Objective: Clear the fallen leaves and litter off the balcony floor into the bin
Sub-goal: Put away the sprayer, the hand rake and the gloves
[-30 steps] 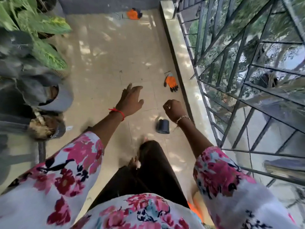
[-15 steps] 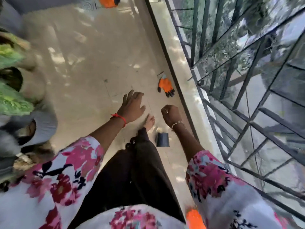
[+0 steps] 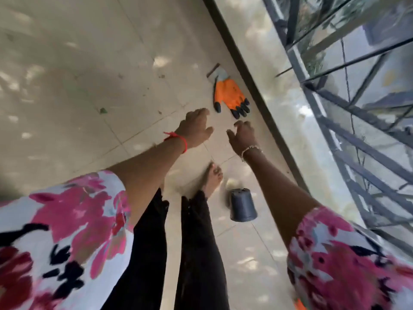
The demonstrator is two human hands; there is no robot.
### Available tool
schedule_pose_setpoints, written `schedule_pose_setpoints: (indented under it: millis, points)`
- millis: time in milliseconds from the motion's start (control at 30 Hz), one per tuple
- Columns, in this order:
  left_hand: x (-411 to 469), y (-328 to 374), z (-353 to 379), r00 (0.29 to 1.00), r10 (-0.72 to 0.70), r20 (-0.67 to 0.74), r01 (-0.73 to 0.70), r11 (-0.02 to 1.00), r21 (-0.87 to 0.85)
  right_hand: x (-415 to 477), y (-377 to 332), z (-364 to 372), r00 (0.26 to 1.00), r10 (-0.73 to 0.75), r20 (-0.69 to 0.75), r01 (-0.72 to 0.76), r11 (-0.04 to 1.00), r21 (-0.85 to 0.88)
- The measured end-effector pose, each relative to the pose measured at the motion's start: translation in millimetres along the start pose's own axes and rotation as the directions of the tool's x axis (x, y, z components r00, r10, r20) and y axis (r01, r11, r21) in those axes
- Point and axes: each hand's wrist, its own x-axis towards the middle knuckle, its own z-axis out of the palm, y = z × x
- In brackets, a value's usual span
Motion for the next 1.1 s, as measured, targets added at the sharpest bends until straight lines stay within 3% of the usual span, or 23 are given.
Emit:
schedule_pose_setpoints:
  millis: [167,333,500,600,700,767,933,1100]
  points:
    - [99.5,-30.0,37.7,0.997,-0.076,-0.012,0.07,0.955,-0.289,97.7,26.4,39.8,1.0,0.01,-0.007,-0.01,0.996,0.088]
    - [143.5,-69.1,70.5,0.976,-0.214,0.045,0.196,0.771,-0.606,171.0,42.2,61.8,0.994,0.109,0.01,-0.109,0.977,0.182]
    - [167.4,-97.2,74.4,0.962,-0.249,0.115,0.254,0.645,-0.721,232.3,44.9,76.2,0.978,0.205,-0.05,-0.19,0.958,0.214]
    - [186.4,-107.9,75.8,0.947,-0.296,0.122,0.275,0.56,-0.781,264.8,36.1,84.3,0.97,0.238,-0.045,-0.195,0.877,0.439]
    - [198.2,-112.8,78.3,0.941,-0.312,0.129,0.282,0.516,-0.809,259.5,35.8,89.4,0.931,0.36,-0.058,-0.348,0.924,0.161]
    - [199.4,-113.5,76.7,0.939,-0.313,0.14,0.284,0.483,-0.828,251.1,37.7,89.7,0.947,0.317,-0.053,-0.313,0.947,0.073]
    - [186.1,-114.2,54.5,0.938,-0.321,0.132,0.272,0.444,-0.853,224.0,3.4,97.1,0.972,0.217,-0.087,-0.176,0.925,0.336]
    - [146.9,-109.6,1.8,0.916,-0.387,0.108,0.246,0.327,-0.912,161.4,-66.8,62.5,0.995,0.011,-0.095,0.035,0.881,0.471]
